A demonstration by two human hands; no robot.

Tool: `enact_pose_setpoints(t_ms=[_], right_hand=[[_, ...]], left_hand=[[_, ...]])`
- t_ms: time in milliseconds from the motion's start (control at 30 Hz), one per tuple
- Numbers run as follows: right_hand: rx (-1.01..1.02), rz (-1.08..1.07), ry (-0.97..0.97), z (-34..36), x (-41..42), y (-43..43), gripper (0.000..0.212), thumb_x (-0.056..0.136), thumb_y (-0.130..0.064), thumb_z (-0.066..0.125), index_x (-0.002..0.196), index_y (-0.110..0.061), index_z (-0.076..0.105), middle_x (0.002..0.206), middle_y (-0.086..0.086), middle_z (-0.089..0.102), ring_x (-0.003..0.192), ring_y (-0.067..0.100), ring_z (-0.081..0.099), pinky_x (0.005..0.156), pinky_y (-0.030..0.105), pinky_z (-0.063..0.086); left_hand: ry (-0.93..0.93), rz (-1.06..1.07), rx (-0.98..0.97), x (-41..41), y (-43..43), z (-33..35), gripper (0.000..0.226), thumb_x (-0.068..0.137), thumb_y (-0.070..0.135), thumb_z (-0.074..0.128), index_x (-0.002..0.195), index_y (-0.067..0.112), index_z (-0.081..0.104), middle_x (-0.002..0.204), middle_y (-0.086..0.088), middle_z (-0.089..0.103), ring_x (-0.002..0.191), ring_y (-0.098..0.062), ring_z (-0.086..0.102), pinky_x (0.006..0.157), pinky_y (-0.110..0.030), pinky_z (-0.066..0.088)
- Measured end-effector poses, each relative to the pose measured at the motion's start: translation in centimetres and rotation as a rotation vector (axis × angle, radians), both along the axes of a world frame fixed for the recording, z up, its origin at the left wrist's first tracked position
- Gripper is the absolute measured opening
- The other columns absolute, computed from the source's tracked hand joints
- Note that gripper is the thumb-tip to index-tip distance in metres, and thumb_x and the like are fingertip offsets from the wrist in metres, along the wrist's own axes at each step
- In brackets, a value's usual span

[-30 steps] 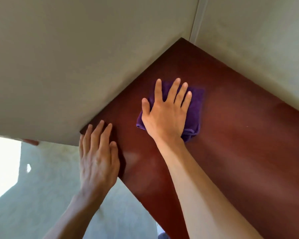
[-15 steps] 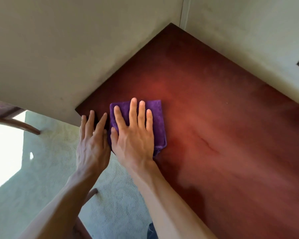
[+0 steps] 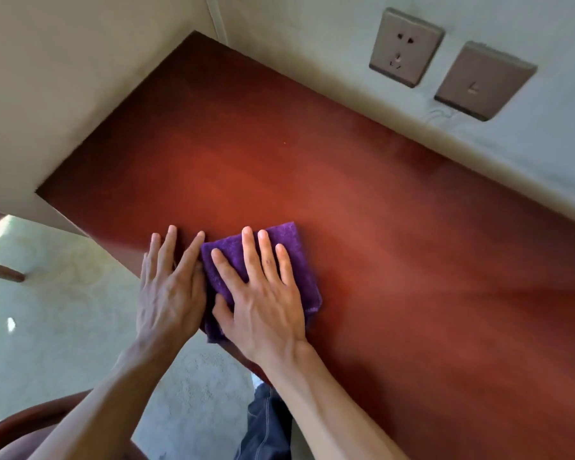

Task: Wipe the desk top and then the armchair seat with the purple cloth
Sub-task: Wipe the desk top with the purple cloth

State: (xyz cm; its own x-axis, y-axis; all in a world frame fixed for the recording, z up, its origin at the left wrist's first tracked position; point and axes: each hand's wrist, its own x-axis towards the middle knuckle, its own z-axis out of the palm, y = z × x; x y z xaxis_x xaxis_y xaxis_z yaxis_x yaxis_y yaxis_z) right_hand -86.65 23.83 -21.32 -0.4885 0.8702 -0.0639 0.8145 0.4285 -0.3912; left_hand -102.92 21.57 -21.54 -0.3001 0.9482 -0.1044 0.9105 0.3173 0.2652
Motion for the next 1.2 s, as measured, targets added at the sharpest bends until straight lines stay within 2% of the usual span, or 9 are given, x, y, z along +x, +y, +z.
enact_pose_setpoints(t_ms=[133,300,433,700,867,1033,1200], right_hand=[[0.015,-0.110,-0.021,-0.3,9.5,-3.0,0.068,0.090,-0.048,0.048,0.156,-0.037,0.034,0.170,0.014,0.013,0.158,0.032,0.009,0.126,0.053,0.012],[0.063,-0.281,-0.105,-0.9,22.3,-7.6,0.070,0.092,-0.050,0.049,0.158,-0.039,0.029,0.170,0.013,0.015,0.157,0.032,0.013,0.124,0.055,0.019],[0.055,-0.511,-0.174,-0.9,26.3,-8.8,0.073,0.089,-0.050,0.051,0.157,-0.037,0.032,0.169,0.014,0.018,0.157,0.034,0.016,0.123,0.056,0.020],[0.001,-0.966,-0.226,-0.8,18.7,-5.2,0.065,0.100,-0.048,0.039,0.160,-0.027,0.028,0.167,0.025,0.017,0.155,0.044,0.012,0.124,0.060,0.011],[-0.015,-1.173,-0.221,-1.1,13.8,-1.5,0.066,0.103,-0.050,0.036,0.161,-0.020,0.025,0.165,0.032,0.014,0.154,0.049,0.010,0.122,0.064,0.009],[0.014,-1.107,-0.194,-1.1,6.0,3.8,0.067,0.103,-0.052,0.035,0.161,-0.019,0.024,0.164,0.034,0.012,0.153,0.050,0.008,0.122,0.065,0.008],[0.062,-0.942,-0.181,-1.3,-3.5,9.5,0.070,0.102,-0.054,0.037,0.160,-0.019,0.024,0.164,0.034,0.012,0.154,0.049,0.007,0.122,0.064,0.007]], left_hand=[[-0.017,0.118,-0.004,3.6,0.5,-0.3,0.058,0.101,0.042,0.029,0.158,0.034,0.033,0.169,-0.016,0.015,0.156,-0.038,0.009,0.123,-0.057,0.008],[0.011,0.160,-0.023,4.2,0.7,0.2,0.058,0.099,0.044,0.029,0.156,0.038,0.035,0.168,-0.015,0.018,0.155,-0.038,0.012,0.124,-0.056,0.008],[0.021,0.211,-0.014,5.7,1.6,0.7,0.059,0.095,0.044,0.031,0.153,0.035,0.038,0.167,-0.016,0.020,0.154,-0.039,0.014,0.125,-0.054,0.010],[0.012,0.236,-0.002,6.8,1.4,0.5,0.052,0.105,0.026,0.041,0.157,0.029,0.037,0.168,-0.018,0.019,0.155,-0.037,0.013,0.124,-0.057,0.008],[0.015,0.245,-0.014,6.8,1.2,0.2,0.051,0.106,0.031,0.040,0.157,0.033,0.036,0.169,-0.012,0.019,0.156,-0.032,0.011,0.125,-0.056,0.008],[0.040,0.191,-0.005,5.3,1.0,0.1,0.053,0.102,0.042,0.034,0.154,0.039,0.039,0.166,-0.009,0.025,0.154,-0.029,0.018,0.121,-0.051,0.016],[0.023,0.094,0.081,1.3,2.3,0.0,0.044,0.097,0.043,0.044,0.139,0.043,0.056,0.149,-0.001,0.044,0.133,-0.028,0.041,0.106,-0.045,0.030]])
